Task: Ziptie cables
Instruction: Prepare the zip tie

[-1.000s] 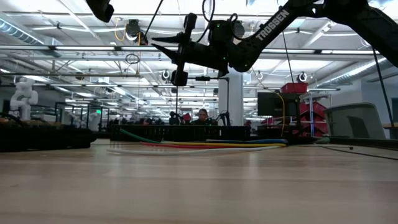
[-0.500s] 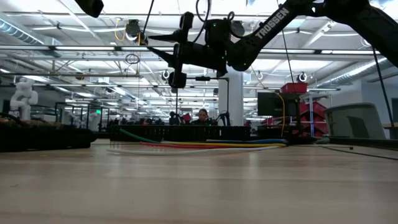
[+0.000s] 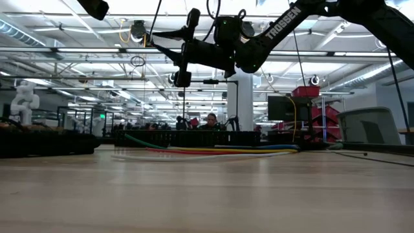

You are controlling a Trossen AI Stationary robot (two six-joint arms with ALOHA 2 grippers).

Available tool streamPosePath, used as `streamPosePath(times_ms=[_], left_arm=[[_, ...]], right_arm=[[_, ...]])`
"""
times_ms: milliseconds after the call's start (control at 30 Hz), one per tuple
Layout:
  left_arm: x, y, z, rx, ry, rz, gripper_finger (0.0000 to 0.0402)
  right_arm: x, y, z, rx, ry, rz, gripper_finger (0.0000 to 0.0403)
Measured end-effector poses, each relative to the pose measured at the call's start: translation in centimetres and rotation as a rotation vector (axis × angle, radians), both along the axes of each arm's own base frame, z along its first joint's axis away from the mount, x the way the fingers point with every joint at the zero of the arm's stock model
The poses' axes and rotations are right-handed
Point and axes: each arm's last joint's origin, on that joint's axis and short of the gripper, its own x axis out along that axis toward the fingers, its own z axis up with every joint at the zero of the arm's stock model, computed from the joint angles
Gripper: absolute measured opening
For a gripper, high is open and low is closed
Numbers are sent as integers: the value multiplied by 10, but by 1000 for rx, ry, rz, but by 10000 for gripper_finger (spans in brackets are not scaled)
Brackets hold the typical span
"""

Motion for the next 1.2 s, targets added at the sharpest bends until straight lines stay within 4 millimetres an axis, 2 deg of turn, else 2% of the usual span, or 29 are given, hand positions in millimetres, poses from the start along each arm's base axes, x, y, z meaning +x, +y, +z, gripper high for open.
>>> streamPosePath(times_ms=[267,500,800,1200], left_arm=[[-1,0,-2,6,17,0,0],[1,5,-2,5,16,22,0],[2,7,-1,4,13,29,0],[1,6,-1,-1,15,12,0]], right_arm=[[1,3,2,17,-15,9,107],[6,16,2,28,-14,3,107],[3,6,3,28,-24,-45,107],[4,11,3,32,-21,-32,85]])
